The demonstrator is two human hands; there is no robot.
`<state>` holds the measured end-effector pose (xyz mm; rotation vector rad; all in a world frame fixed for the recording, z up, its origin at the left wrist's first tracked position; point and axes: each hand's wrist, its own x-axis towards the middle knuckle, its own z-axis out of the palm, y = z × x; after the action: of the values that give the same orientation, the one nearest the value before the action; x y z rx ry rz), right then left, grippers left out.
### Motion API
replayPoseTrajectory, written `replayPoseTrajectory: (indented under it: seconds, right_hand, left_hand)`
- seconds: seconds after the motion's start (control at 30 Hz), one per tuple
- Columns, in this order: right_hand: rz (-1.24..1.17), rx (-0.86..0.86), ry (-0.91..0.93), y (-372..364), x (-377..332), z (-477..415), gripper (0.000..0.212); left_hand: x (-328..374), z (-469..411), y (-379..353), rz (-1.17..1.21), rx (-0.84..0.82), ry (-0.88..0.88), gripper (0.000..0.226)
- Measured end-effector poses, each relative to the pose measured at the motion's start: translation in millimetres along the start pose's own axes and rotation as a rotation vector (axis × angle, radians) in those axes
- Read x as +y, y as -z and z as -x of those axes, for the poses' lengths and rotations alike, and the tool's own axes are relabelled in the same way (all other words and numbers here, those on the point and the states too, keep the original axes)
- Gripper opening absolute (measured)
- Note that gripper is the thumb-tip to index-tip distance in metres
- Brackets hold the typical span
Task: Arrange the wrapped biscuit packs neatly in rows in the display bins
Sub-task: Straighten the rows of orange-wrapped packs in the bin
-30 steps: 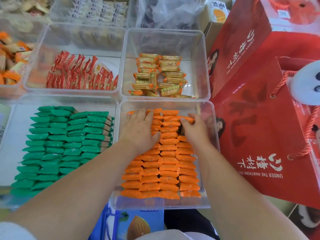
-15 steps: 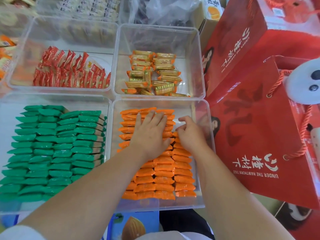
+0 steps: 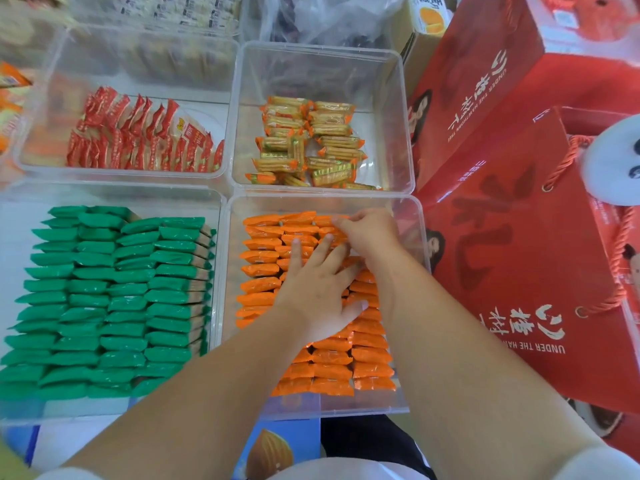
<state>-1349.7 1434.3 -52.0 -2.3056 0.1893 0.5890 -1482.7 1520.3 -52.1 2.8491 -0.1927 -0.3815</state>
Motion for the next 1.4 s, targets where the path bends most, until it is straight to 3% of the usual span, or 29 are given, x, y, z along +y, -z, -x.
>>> replayPoseTrajectory:
  seconds: [0.3,0.47,0.57,0.7,0.77,0.83,0.93,1.13,1.3,1.4]
  right_hand:
    - [-0.134,0.096,-0.042,2.2,4.4,-2.3,0.013]
    - [-0.218,0.071,-0.074,4.6,3.7,2.2,0.012]
    - [-0.251,0.167,-0.09,12.9,9.1,9.1,0.009]
    - [-0.1,0.429,0.156,20.7,20.9,34.1,0.011]
    - [0.004,0.481,0.302,21.0,27.8,46.7,0.011]
    - [0.109,0.452,0.338,19.7,37.5,52.1,0.011]
    - [0.115,0.266,0.196,18.3,49.2,54.0,0.002]
    - [0.037,0.024,0.064,15.4,36.1,40.2,0.019]
    - [0.2,-0.056,0.129,17.7,18.0,18.3,0.034]
    - [0.16,-0.059,0.21,12.2,8.8,14.5,0.027]
  left_hand:
    - [-9.5,6.4,-6.6,-0.008,0.022,-0.012,0.07]
    - [-4.9,3.7,-4.9,-0.031,0.017,0.05,0.074]
    - [-3.8,2.4,-3.0,-0.073,-0.006,0.051,0.076]
    - [-5.4,4.3,-1.1,-0.073,-0.019,0.049,0.077]
    - [-4.4,5.5,-1.2,-0.069,-0.014,0.043,0.077]
    - [-4.5,6.6,-1.3,-0.061,-0.008,0.036,0.076]
    - [-6.7,8.3,-1.2,-0.05,-0.01,0.027,0.075]
    - [-2.7,6.8,-1.0,-0.046,-0.004,0.001,0.074]
    - [0.9,0.5,-0.6,-0.053,-0.035,0.018,0.076]
    - [1.2,1.2,-0.3,-0.051,-0.006,-0.003,0.076]
